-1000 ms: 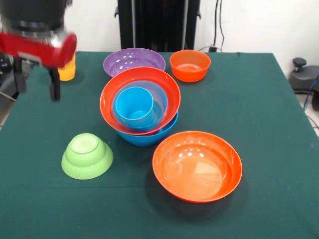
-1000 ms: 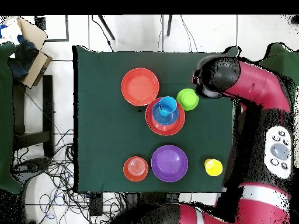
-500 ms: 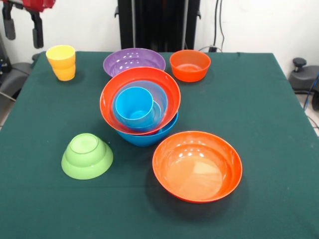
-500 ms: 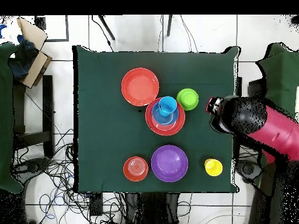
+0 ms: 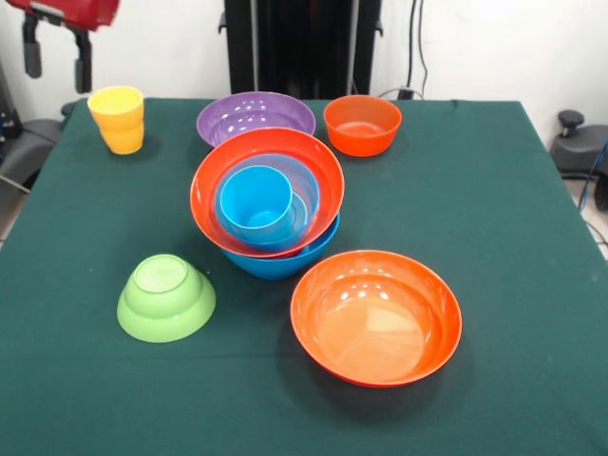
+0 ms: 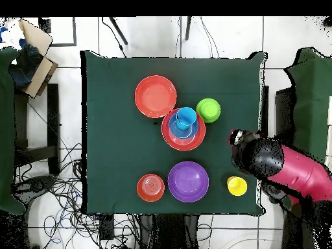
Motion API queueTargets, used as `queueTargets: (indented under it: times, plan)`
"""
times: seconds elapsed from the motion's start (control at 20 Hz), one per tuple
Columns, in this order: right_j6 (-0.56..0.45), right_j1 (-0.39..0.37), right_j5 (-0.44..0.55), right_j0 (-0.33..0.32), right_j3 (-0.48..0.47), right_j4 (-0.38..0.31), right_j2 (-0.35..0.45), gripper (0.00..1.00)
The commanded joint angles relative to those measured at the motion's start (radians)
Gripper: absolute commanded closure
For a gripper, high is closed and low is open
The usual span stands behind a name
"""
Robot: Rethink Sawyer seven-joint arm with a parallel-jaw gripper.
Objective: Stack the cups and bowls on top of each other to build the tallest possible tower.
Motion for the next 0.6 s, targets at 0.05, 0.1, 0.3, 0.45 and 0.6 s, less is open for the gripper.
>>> queueTargets:
  times: [0.05, 0.1, 0.3, 0.45, 0.6]
  plan:
    - [-0.144, 0.024, -0.164, -0.017, 0.214, -0.184, 0.168, 0.00]
    - [-0.131, 0.029, -0.174, -0.016, 0.216, -0.200, 0.167, 0.00]
    - [-0.087, 0.046, -0.197, -0.011, 0.208, -0.241, 0.168, 0.00]
    - [-0.067, 0.053, -0.211, -0.021, 0.207, -0.252, 0.190, 0.00]
    - [-0.049, 0.040, -0.252, -0.059, 0.246, -0.259, 0.229, 0.00]
